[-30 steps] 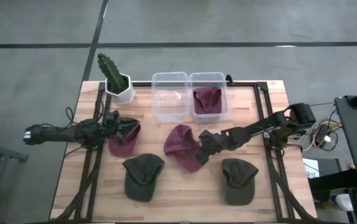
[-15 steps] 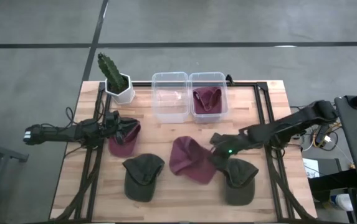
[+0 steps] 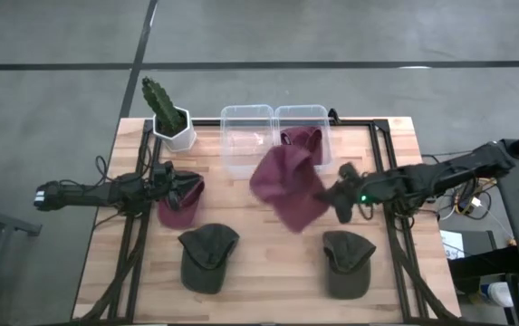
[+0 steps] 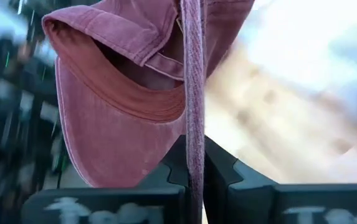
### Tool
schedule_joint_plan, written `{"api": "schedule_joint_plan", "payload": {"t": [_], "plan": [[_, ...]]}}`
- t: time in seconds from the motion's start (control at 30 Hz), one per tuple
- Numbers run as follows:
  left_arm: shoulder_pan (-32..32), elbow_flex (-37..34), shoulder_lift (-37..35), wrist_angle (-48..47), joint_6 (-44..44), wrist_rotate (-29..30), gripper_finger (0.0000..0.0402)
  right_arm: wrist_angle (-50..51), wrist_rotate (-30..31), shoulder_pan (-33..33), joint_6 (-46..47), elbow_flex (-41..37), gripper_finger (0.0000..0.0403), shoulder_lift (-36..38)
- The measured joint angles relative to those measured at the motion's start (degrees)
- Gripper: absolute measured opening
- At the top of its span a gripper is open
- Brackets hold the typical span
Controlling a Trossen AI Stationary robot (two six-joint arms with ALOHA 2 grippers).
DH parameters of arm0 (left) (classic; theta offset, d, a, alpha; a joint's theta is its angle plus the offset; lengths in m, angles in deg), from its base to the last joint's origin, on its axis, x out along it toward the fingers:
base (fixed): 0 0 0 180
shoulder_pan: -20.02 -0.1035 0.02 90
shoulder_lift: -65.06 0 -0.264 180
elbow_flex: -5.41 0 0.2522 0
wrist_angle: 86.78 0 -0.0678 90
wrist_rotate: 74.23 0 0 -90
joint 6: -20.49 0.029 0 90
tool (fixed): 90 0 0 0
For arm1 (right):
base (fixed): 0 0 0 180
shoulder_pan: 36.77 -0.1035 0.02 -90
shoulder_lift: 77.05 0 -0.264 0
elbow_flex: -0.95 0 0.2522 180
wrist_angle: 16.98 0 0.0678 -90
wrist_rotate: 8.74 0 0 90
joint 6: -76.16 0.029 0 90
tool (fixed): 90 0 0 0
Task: Pick & Place hat
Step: Put the right red cap into the right transparent bin
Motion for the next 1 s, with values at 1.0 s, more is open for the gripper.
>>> {"api": "schedule_joint_plan", "payload": {"t": [1.0], "plan": [[0.0,0.0,0.0,0.0,0.1,0.0,0.0074,8.5,27.5,8.9,8.6,0.0,0.0012,1.6]]}}
